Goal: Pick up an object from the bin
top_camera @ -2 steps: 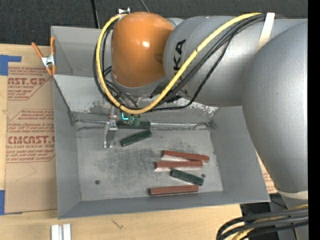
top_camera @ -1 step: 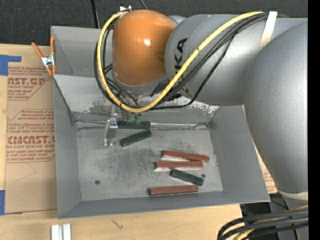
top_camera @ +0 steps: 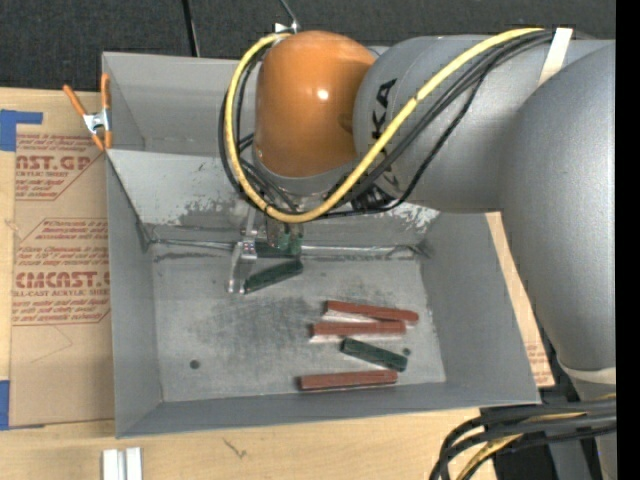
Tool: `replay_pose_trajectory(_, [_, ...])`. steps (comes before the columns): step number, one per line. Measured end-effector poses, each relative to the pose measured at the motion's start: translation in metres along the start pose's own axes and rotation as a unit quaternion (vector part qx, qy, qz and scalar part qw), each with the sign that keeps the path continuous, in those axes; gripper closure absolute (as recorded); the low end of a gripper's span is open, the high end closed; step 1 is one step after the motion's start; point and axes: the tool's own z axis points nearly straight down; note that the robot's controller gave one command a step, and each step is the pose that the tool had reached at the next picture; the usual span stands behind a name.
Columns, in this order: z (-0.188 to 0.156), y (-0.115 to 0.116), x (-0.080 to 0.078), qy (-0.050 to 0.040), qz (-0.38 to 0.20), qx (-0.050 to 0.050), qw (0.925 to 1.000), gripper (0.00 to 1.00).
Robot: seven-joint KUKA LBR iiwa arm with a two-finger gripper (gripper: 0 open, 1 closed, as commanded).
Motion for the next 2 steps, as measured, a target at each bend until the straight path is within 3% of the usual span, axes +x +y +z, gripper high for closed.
replay_pose_trajectory(1, [0.1318,-0.0272,-0.0073,-0.0006,-0.055,0.0,0.9985,1.0])
replay_pose_trajectory(2, [0.1319,-0.0273,-0.0074,-0.0007,-0.055,0.0,0.9985,1.0])
